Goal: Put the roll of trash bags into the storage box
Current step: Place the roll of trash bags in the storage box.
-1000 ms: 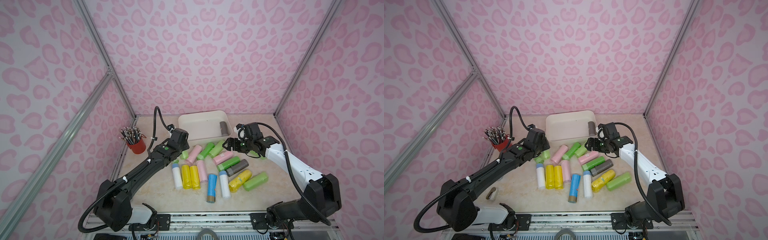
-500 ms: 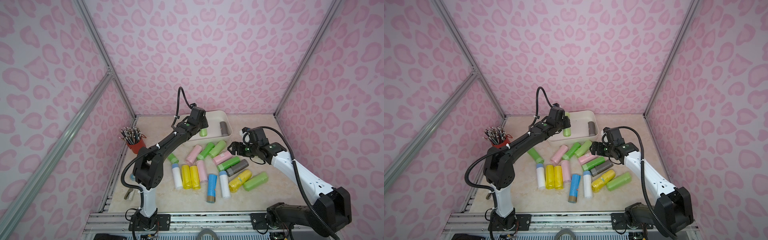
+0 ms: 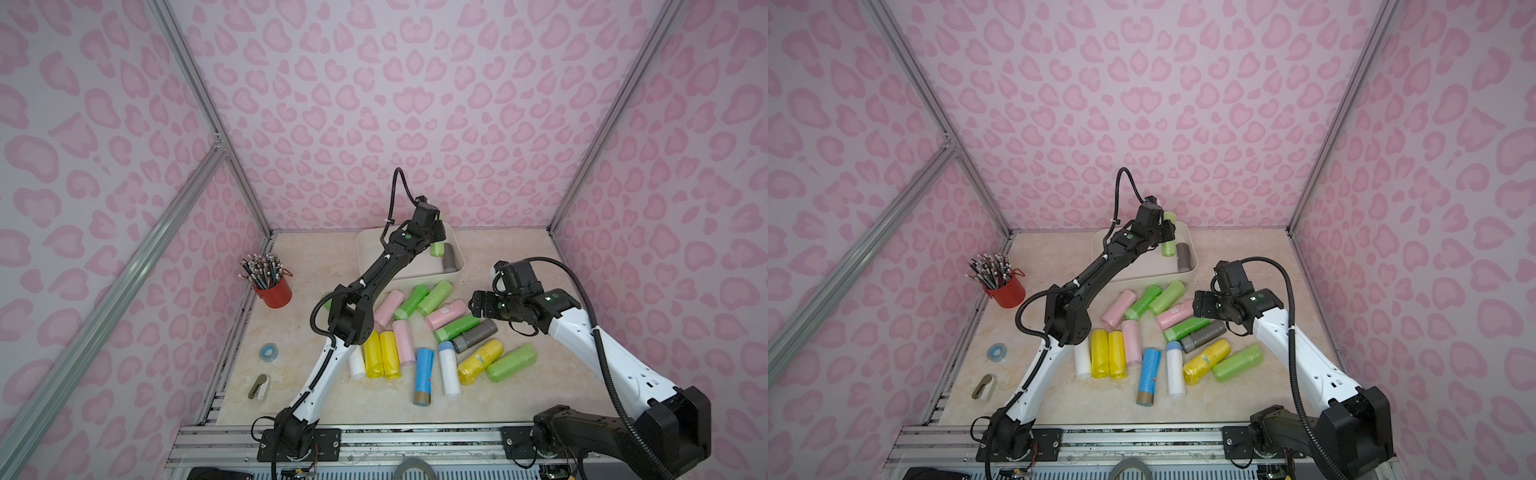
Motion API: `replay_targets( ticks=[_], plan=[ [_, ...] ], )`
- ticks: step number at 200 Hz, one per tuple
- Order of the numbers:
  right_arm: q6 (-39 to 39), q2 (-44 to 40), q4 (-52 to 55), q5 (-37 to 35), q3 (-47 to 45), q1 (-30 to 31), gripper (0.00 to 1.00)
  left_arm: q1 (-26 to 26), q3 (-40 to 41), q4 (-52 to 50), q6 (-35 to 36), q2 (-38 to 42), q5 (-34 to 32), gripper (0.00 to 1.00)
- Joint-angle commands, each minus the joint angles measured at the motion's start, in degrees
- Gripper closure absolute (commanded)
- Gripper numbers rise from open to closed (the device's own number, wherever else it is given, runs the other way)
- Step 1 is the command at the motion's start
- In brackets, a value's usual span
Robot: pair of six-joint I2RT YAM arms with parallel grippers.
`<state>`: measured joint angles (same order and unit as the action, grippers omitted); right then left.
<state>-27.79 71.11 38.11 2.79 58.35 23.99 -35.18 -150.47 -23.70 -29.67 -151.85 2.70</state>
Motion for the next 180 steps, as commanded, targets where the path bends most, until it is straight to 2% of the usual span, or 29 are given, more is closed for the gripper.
replay_targets(
  ticks=[1,39,96,119,140,180],
  plan=[
    [0.2,0.4,2.9,-2.5,-0.4,-0.1,0.08,0.9,-0.9,0.8,-1.5,-2.1,1.8,0.83],
    [-0.1,0.3,3.5,-2.6,-1.0,-0.1,0.08,1.7,-0.9,2.5,-2.4,-5.0,4.3,0.82],
    [-0.1,0.4,3.4,-2.6,-2.2,-0.3,0.08,1.9,-0.9,5.2,-3.6,-7.3,7.5,0.75],
    [-0.1,-0.3,3.6,-2.6,-2.9,-0.8,0.08,1.9,-1.0,5.2,-4.5,-7.8,8.0,0.58],
    [-0.1,-1.3,3.9,-2.6,-3.7,-1.6,0.08,1.9,-1.0,5.0,-4.6,-7.9,8.7,0.51],
    [-0.1,-3.0,5.3,-2.6,-4.4,-3.7,0.08,1.4,-1.0,4.7,-2.6,-6.8,9.3,0.28]
  ],
)
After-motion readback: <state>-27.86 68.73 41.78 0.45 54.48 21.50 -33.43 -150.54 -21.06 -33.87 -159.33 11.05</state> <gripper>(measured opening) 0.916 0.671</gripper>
